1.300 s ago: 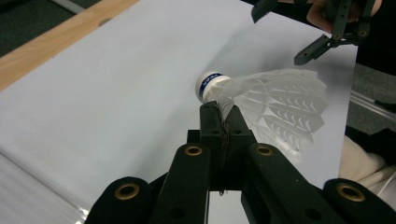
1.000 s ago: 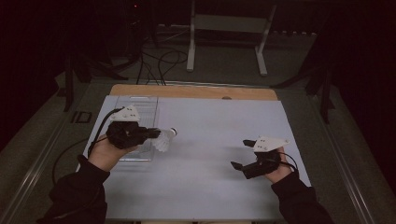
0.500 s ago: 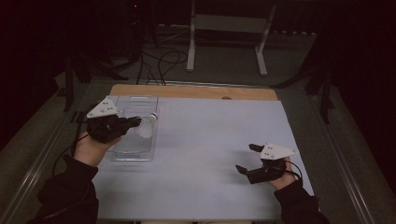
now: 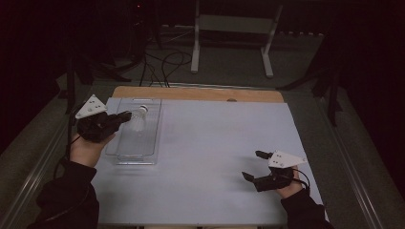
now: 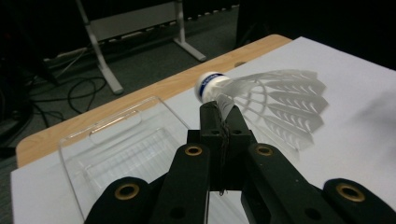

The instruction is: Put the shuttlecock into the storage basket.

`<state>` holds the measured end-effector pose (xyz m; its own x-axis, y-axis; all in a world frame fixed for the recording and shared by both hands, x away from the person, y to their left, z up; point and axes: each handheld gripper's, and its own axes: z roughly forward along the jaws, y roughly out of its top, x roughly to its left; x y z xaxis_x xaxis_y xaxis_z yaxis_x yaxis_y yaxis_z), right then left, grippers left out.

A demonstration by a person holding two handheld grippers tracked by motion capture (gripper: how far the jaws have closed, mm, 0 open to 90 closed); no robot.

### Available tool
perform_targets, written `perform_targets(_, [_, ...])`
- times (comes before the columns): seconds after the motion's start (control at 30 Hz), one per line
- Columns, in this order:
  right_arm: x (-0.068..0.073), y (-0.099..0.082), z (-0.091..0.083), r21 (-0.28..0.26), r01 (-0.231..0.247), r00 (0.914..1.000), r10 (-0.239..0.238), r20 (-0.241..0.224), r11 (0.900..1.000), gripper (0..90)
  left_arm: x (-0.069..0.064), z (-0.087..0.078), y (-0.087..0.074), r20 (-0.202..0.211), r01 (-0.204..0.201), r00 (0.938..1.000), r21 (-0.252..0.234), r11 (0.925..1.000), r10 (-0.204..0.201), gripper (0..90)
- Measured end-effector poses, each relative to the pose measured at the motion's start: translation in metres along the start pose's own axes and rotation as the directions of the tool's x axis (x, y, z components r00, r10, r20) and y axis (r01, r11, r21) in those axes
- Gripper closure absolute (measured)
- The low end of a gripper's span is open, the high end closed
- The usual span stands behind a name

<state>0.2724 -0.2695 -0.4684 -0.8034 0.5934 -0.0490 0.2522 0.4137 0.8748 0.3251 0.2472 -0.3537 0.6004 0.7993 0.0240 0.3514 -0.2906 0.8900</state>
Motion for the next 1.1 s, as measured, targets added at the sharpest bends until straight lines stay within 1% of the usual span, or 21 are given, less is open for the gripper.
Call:
perform_targets(0.03, [0.000, 0.000, 0.000, 0.000, 0.000, 1.0000, 0.000, 0.000, 1.0000, 9.4, 0.000, 0.000, 0.000, 0.000, 0.000, 1.0000, 0.000, 1.0000, 0.000, 90.0])
perform_targets(0.07, [0.000, -0.001, 0.000, -0.007, -0.002, 1.0000, 0.002, -0.002, 1.0000, 9.4, 0.002, 0.001, -0.001, -0.009, 0.012, 0.9999, -0.007, 0.9999, -0.012, 90.0])
perform_targets(0.13, [0.001, -0.003, 0.000, -0.006, -0.007, 0.9999, 0.007, -0.010, 1.0000, 9.4, 0.004, 0.002, -0.003, -0.024, 0.018, 0.9995, -0.014, 0.9998, -0.018, 90.0])
perform_targets(0.17, [0.001, -0.003, 0.000, -0.006, -0.007, 0.9999, 0.007, -0.010, 1.0000, 9.4, 0.004, 0.002, -0.003, -0.024, 0.018, 0.9995, -0.014, 0.9998, -0.018, 90.0])
perform_targets(0.2, [0.001, -0.004, 0.000, -0.010, -0.007, 0.9999, 0.007, -0.012, 0.9999, 9.4, 0.005, 0.005, -0.005, -0.052, 0.018, 0.9984, -0.015, 0.9997, -0.019, 90.0])
perform_targets(0.27, [0.001, -0.005, 0.000, -0.007, -0.005, 1.0000, 0.004, -0.009, 1.0000, 9.4, 0.006, 0.008, -0.007, -0.057, 0.027, 0.9980, -0.012, 0.9996, -0.027, 90.0])
perform_targets(0.3, [0.002, -0.005, 0.000, -0.010, -0.007, 0.9999, 0.007, -0.009, 0.9999, 9.4, 0.007, 0.009, -0.009, -0.057, 0.032, 0.9979, -0.013, 0.9994, -0.032, 90.0])
perform_targets(0.33, [0.001, -0.006, 0.000, -0.013, -0.011, 0.9999, 0.011, -0.013, 0.9999, 9.4, 0.008, 0.010, -0.010, -0.045, 0.036, 0.9983, -0.019, 0.9992, -0.037, 90.0])
perform_targets(0.37, [0.002, -0.006, 0.000, -0.013, -0.012, 0.9998, 0.012, -0.015, 0.9998, 9.4, 0.009, 0.012, -0.012, -0.048, 0.036, 0.9981, -0.026, 0.9990, -0.037, 90.0])
perform_targets(0.43, [0.002, -0.007, 0.000, -0.008, -0.012, 0.9998, 0.012, -0.015, 0.9999, 9.4, 0.009, 0.015, -0.014, -0.042, 0.029, 0.9987, -0.040, 0.9988, -0.031, 90.0])
perform_targets(0.47, [0.002, -0.008, 0.001, -0.007, -0.017, 0.9996, 0.017, -0.020, 0.9998, 9.4, 0.010, 0.016, -0.016, -0.047, 0.027, 0.9985, -0.041, 0.9988, -0.029, 90.0])
perform_targets(0.53, [0.001, -0.009, 0.001, 0.001, -0.015, 0.9996, 0.015, -0.022, 0.9999, 9.4, 0.010, 0.020, -0.019, -0.037, 0.027, 0.9989, -0.051, 0.9983, -0.029, 90.0])
perform_targets(0.63, [0.002, -0.009, 0.002, 0.001, -0.015, 0.9996, 0.015, -0.024, 0.9999, 9.4, 0.010, 0.025, -0.022, -0.034, 0.024, 0.9991, -0.050, 0.9985, -0.026, 90.0])
perform_targets(0.67, [0.002, -0.009, 0.002, 0.002, -0.016, 0.9995, 0.016, -0.025, 0.9999, 9.4, 0.011, 0.031, -0.026, -0.032, 0.028, 0.9991, -0.044, 0.9986, -0.029, 90.0])
perform_targets(0.7, [0.002, -0.009, 0.002, 0.002, -0.017, 0.9995, 0.017, -0.025, 0.9998, 9.4, 0.011, 0.031, -0.026, -0.032, 0.028, 0.9991, -0.044, 0.9986, -0.029, 90.0])
perform_targets(0.73, [0.002, -0.009, 0.002, 0.004, -0.018, 0.9994, 0.018, -0.028, 0.9998, 9.5, 0.012, 0.036, -0.030, -0.025, 0.032, 0.9991, -0.037, 0.9988, -0.033, 90.0])
perform_targets(0.83, [0.001, -0.010, 0.003, 0.006, -0.019, 0.9992, 0.019, -0.034, 0.9998, 9.5, 0.013, 0.041, -0.034, -0.018, 0.040, 0.9990, -0.032, 0.9987, -0.041, 90.0])
perform_targets(0.87, [0.001, -0.010, 0.003, 0.010, -0.023, 0.9990, 0.023, -0.038, 0.9997, 9.5, 0.012, 0.045, -0.036, -0.023, 0.035, 0.9991, -0.022, 0.9991, -0.035, 90.0])
perform_targets(0.97, [0.002, -0.011, 0.004, 0.021, -0.028, 0.9982, 0.029, -0.053, 0.9994, 9.5, 0.012, 0.049, -0.039, -0.026, 0.033, 0.9991, -0.021, 0.9992, -0.034, 90.0])
perform_targets(1.0, [0.002, -0.011, 0.005, 0.024, -0.029, 0.9979, 0.030, -0.057, 0.9993, 9.5, 0.013, 0.052, -0.042, -0.036, 0.033, 0.9988, -0.016, 0.9993, -0.033, 90.0])
perform_targets(1.1, [0.002, -0.011, 0.006, 0.025, -0.029, 0.9977, 0.030, -0.060, 0.9993, 9.5, 0.014, 0.054, -0.044, -0.048, 0.043, 0.9979, -0.008, 0.9991, -0.043, 90.0])
